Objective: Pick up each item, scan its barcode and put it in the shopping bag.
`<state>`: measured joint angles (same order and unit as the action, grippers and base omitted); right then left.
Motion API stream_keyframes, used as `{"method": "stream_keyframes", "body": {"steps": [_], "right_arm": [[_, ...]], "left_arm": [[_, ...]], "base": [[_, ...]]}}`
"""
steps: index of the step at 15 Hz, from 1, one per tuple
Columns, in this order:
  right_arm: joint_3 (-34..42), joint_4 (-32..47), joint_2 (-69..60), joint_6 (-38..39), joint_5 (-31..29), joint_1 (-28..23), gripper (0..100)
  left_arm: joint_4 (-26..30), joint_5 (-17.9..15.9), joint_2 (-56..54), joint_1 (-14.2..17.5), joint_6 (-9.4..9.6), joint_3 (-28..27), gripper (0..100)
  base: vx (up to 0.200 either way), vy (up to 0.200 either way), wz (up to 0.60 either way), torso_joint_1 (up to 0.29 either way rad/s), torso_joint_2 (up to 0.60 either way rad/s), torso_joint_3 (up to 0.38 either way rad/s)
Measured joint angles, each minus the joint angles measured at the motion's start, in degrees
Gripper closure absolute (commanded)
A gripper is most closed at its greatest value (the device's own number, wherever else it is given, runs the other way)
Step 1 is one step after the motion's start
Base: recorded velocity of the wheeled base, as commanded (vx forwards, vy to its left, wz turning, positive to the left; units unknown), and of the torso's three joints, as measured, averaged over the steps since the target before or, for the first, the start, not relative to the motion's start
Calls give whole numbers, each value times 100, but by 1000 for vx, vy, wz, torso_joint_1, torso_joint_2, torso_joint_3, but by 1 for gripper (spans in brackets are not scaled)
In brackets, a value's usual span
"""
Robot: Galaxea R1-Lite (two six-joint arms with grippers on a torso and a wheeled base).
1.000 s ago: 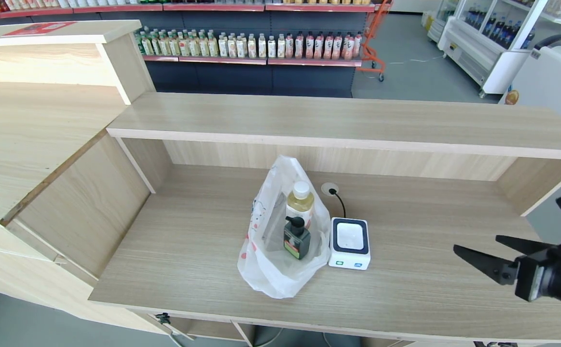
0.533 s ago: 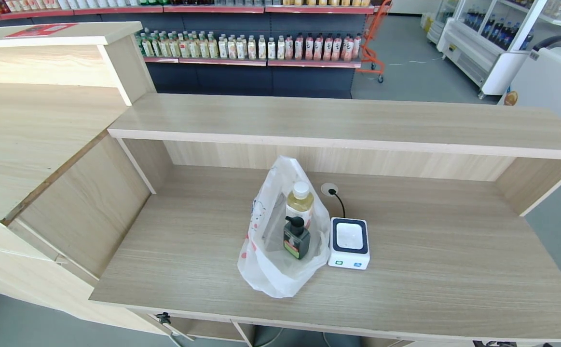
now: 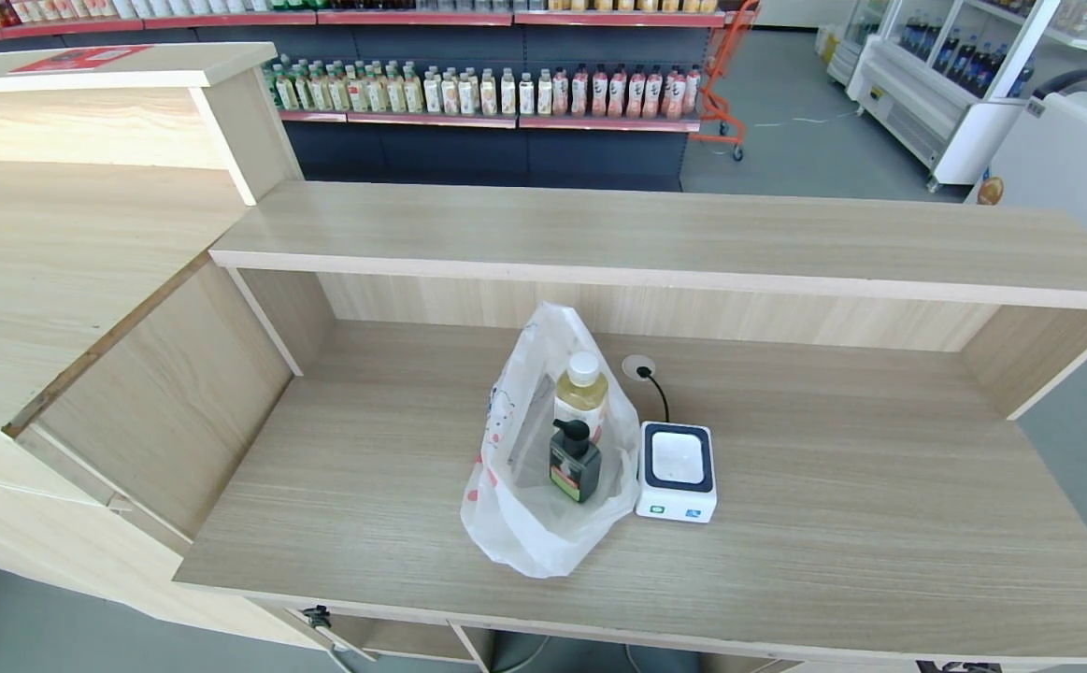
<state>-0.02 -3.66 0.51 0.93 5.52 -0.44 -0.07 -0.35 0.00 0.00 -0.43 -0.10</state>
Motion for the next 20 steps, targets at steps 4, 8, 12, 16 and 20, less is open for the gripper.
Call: {"method": "stream_keyframes", "body": {"steps": [4,8,12,16,20], "right_arm": [[2,10,-76,-11,-2,0,0],[2,11,-82,-2,-132,0,0],[2,18,-82,-15,-172,0,0],[0,33,-80,-66,-143,2,0],[2,24,-78,-74,-154,0,0]], "left_arm": [[0,0,0,0,0,0,0],[0,-7,0,0,-17,0,0],[0,-13,16,0,27,0,0],[0,-11,16,0,11,0,0],[2,-9,5,0,-1,0,0]], "base": [[0,0,0,0,0,0],[0,0,0,0,0,0],[200,-200,0,5,2,6],[150,-150,0,-2,-4,2],[0,0,0,0,0,0]]}}
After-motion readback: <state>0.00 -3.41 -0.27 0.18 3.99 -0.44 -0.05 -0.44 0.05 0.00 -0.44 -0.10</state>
